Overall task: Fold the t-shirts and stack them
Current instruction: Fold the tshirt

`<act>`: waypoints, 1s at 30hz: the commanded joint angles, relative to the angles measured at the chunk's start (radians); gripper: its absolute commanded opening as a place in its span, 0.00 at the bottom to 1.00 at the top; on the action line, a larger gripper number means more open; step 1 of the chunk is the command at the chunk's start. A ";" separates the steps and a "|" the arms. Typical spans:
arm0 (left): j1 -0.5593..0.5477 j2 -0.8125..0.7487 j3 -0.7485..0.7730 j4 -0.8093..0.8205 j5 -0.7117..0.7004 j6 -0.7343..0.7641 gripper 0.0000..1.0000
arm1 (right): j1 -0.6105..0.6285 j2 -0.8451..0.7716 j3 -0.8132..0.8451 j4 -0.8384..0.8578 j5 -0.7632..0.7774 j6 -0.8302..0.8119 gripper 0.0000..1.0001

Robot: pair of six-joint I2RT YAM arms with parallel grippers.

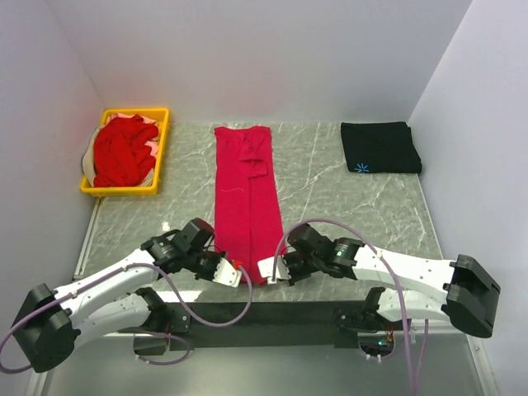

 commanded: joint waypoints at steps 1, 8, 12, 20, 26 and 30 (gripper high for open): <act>0.010 -0.029 0.053 -0.093 0.061 -0.089 0.01 | 0.007 -0.038 0.038 -0.049 -0.012 0.080 0.00; 0.178 0.031 0.136 -0.073 0.104 -0.080 0.01 | -0.133 0.048 0.153 0.012 -0.009 0.030 0.00; 0.270 0.138 0.220 -0.053 0.115 -0.011 0.01 | -0.214 0.147 0.231 0.046 -0.009 -0.039 0.00; 0.426 0.342 0.352 0.093 0.123 0.086 0.01 | -0.324 0.327 0.372 0.129 -0.029 -0.150 0.00; 0.482 0.482 0.453 0.197 0.132 0.101 0.01 | -0.404 0.460 0.485 0.184 -0.046 -0.190 0.00; 0.502 0.575 0.507 0.243 0.132 0.112 0.01 | -0.447 0.543 0.559 0.199 -0.061 -0.213 0.00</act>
